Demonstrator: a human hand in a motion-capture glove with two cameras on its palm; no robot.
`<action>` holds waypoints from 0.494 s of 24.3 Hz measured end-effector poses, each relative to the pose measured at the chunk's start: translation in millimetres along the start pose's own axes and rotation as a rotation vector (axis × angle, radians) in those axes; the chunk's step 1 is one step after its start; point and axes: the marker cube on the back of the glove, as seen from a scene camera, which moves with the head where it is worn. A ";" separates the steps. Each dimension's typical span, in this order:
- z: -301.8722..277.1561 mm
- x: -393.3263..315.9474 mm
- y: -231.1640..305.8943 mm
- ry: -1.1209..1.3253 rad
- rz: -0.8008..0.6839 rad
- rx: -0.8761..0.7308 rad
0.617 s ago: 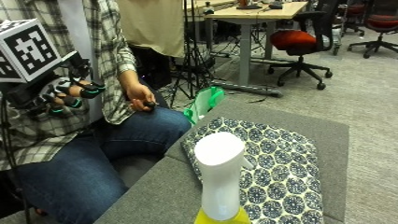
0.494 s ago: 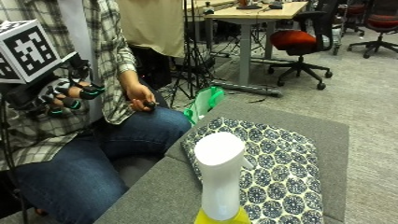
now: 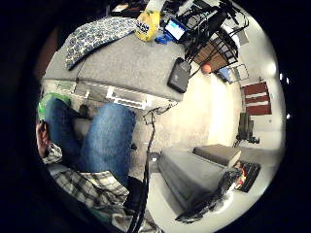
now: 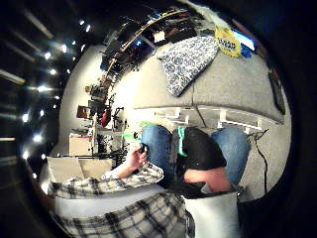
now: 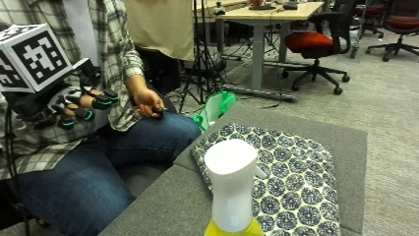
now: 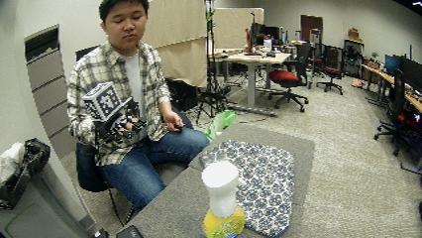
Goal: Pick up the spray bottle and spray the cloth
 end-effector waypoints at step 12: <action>5.2 61.2 -143.1 -0.219 0.106 0.175</action>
